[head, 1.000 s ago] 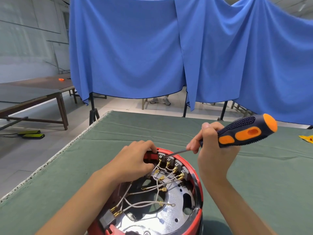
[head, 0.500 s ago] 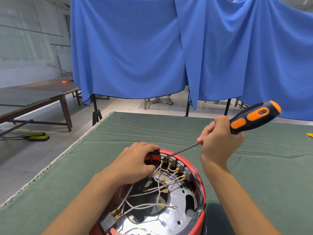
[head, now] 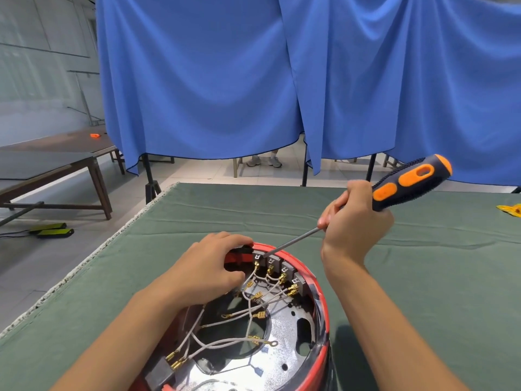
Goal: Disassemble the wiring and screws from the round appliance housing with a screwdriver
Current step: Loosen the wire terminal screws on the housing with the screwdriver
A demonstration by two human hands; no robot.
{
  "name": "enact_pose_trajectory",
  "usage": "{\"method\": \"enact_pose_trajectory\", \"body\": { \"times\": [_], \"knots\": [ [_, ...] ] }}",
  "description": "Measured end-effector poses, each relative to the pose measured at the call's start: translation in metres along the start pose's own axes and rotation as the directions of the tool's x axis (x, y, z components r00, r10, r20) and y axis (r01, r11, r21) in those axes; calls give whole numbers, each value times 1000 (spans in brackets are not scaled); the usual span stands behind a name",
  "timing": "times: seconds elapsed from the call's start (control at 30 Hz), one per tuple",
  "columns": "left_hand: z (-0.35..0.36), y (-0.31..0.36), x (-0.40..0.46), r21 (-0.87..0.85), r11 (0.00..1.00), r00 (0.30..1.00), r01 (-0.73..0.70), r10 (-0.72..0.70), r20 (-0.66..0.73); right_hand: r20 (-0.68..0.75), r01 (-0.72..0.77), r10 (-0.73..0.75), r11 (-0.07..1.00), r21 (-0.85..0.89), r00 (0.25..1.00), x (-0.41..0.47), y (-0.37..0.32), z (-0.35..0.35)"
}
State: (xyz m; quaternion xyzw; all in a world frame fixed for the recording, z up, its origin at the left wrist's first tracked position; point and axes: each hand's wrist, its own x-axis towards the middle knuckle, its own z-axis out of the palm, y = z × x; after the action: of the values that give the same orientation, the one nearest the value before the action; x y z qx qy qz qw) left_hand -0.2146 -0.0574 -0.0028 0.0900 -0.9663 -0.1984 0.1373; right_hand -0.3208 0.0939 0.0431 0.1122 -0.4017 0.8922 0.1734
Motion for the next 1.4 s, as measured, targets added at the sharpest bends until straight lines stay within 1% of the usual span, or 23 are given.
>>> {"method": "enact_pose_trajectory", "body": {
  "times": [0.17, 0.47, 0.53, 0.67, 0.77, 0.9, 1.0, 1.13, 1.17, 1.27, 1.4],
  "knots": [
    [0, 0, -1, -14, 1000, 1000, 6, -6, 2, 102, 98, -98, 995, 2, 990, -15, -6, 6],
    [-1, 3, -1, -18, 1000, 1000, 20, -20, 12, 140, 136, -133, 991, -16, 981, -22, -7, 5],
    [-1, 3, -1, -22, 999, 1000, 23, -23, 15, 117, 124, -121, 992, -20, 986, -19, -6, 3],
    [-1, 2, -1, -18, 1000, 999, 25, -25, 22, 42, 53, -52, 998, -18, 998, -12, -3, -1],
    [-1, 1, -1, -20, 999, 999, 26, -25, 22, 14, 31, -31, 999, -15, 999, -6, 1, -2],
    [0, 0, 0, -32, 999, 1000, 25, -25, 14, -34, -37, 37, 999, 2, 999, 3, 4, -5],
    [1, -1, 0, -33, 999, 1000, 25, -24, 12, -85, -89, 90, 996, 11, 992, 11, 10, -8],
    [1, -2, 1, -36, 999, 1000, 17, -16, 18, -143, -221, 215, 975, -29, 966, 4, 24, -8],
    [1, -2, 1, -39, 999, 1000, 14, -13, 22, -153, -235, 228, 971, -31, 962, 3, 26, -8],
    [1, -3, 0, -61, 998, 1000, 13, -12, 25, -92, -200, 199, 980, -7, 976, 4, 20, -5],
    [0, -2, 0, -107, 994, 1000, 13, -11, 23, -6, -120, 120, 992, 39, 993, 3, 2, 0]
  ]
}}
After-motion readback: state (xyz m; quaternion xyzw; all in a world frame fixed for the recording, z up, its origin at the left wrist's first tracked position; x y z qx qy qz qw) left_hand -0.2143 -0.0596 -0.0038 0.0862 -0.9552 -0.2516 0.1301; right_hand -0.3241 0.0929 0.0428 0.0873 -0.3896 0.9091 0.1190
